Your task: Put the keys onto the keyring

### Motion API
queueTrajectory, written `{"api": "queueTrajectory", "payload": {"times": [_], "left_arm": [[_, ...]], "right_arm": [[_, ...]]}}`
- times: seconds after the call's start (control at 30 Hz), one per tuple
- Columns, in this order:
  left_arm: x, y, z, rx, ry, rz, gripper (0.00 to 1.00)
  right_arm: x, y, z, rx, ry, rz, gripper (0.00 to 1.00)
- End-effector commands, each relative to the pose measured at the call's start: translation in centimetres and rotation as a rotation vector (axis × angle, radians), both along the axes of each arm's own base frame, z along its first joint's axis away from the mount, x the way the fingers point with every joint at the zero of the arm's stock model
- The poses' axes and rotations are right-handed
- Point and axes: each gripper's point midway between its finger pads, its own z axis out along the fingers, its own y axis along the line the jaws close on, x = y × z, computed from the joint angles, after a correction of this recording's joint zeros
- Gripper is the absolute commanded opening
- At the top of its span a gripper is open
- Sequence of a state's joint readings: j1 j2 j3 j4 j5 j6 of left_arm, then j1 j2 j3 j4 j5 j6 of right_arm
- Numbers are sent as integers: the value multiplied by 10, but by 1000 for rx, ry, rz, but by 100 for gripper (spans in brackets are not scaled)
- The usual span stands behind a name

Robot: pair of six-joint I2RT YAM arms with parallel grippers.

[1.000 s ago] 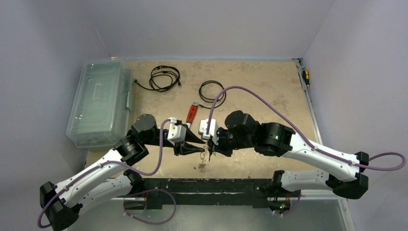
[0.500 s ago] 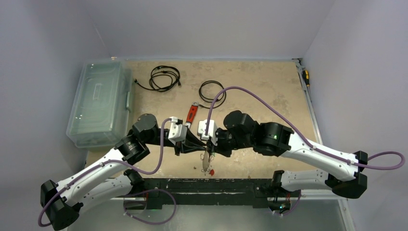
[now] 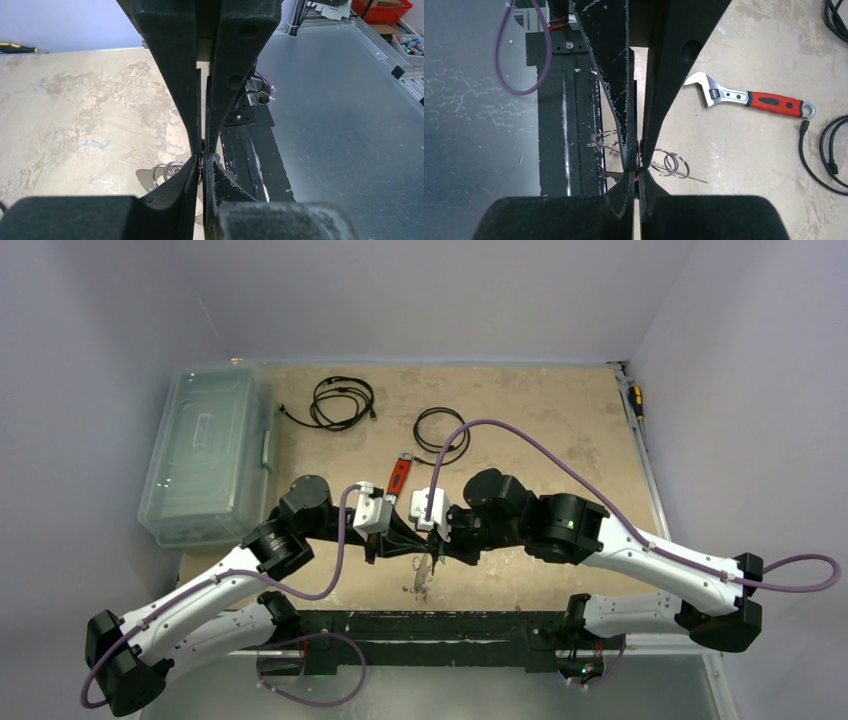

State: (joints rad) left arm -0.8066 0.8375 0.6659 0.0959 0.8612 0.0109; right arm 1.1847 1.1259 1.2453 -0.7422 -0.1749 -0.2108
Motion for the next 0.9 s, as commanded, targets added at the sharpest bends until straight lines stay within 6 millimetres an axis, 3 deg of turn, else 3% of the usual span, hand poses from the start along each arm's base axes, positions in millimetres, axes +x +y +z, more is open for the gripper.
{"api": "queueTrajectory", "payload": {"times": [0.0, 0.2, 0.23, 0.33, 0.37, 0.7, 0.87], "left_arm": [[-1, -1, 8, -22, -25, -4, 2], [-2, 4, 18, -53, -67, 9, 0], [-3, 5, 21, -62, -76, 12, 0], [-5, 9, 29, -83, -96, 20, 0], [-6, 9, 30, -87, -101, 22, 0], [-7, 16, 46, -136, -107, 54, 0], [-8, 19, 48, -145, -102, 63, 0]], "right_arm": [[-4, 16, 34, 123, -39, 52, 0], [-4, 17, 37, 147, -48, 51, 0], [-2, 16, 38, 154, -54, 42, 5], [2, 14, 43, 202, -79, 6, 39], [3, 12, 45, 223, -86, -7, 44], [1, -8, 69, 465, -101, -98, 47], [-4, -8, 71, 541, -80, -90, 46]]}}
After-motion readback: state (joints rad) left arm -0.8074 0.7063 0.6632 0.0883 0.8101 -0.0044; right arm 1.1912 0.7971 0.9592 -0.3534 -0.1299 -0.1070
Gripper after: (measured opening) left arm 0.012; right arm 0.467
